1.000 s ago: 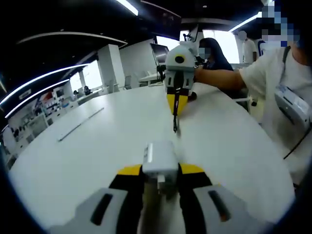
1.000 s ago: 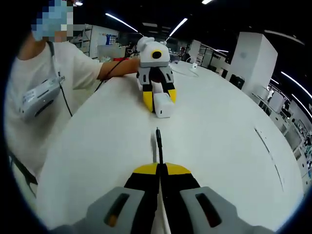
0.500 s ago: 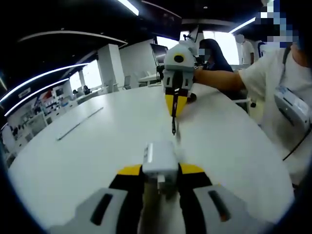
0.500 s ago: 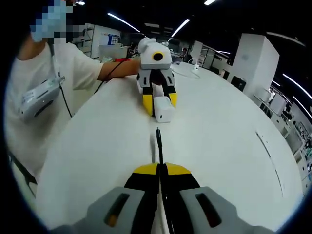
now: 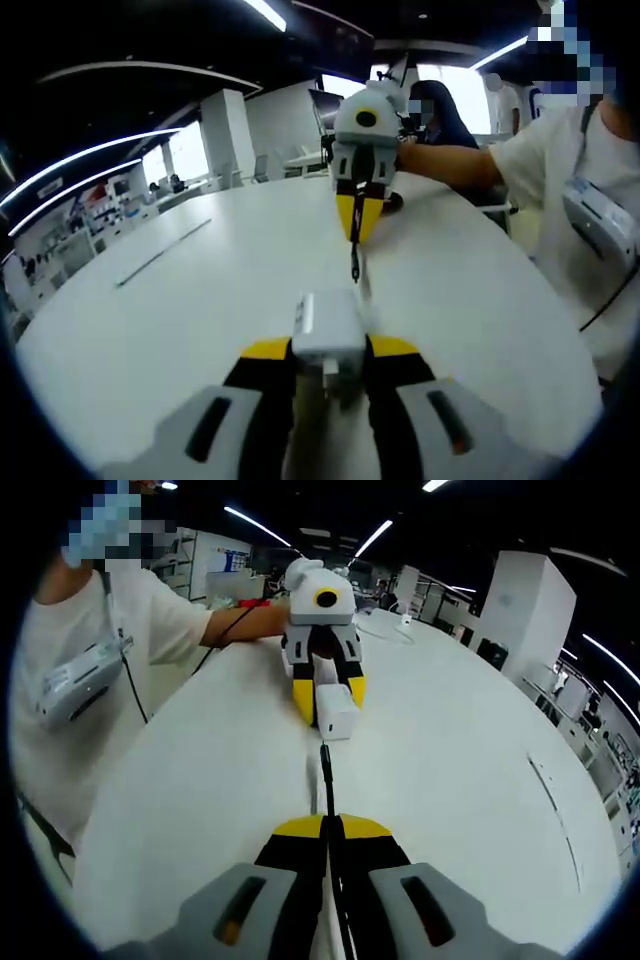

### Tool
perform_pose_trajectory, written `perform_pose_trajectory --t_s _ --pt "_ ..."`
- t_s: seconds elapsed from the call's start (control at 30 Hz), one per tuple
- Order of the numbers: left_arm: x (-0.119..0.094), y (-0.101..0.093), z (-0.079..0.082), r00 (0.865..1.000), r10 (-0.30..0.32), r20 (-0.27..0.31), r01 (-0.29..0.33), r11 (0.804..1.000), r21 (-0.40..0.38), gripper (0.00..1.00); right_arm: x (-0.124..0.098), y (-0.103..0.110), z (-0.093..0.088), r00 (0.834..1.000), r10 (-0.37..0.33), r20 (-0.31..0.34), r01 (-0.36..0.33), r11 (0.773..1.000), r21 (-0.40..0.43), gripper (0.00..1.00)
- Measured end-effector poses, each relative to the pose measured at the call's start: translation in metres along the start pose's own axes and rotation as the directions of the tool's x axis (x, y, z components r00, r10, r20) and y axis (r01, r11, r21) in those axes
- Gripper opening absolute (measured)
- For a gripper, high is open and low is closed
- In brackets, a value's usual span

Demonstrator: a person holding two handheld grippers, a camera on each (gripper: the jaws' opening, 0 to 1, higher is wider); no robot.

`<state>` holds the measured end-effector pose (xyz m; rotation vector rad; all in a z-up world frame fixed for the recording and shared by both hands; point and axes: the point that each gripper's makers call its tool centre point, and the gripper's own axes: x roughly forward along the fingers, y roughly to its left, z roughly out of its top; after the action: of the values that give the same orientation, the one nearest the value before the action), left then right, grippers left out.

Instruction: Plug the desk Type‑C cable into the charger adapter.

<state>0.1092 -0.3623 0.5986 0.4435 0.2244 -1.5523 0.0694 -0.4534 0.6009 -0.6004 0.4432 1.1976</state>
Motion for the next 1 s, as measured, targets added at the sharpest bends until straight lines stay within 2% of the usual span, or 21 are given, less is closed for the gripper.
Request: perform_pose_trajectory --t_s 1.0 --pt "0.002 -0.003 0.002 1.000 -0.021 0.006 0.021 1.000 -0.004 0.26 0.013 -0.002 0.008 1.000 0.009 0.010 -0.009 1.000 0.006 0.02"
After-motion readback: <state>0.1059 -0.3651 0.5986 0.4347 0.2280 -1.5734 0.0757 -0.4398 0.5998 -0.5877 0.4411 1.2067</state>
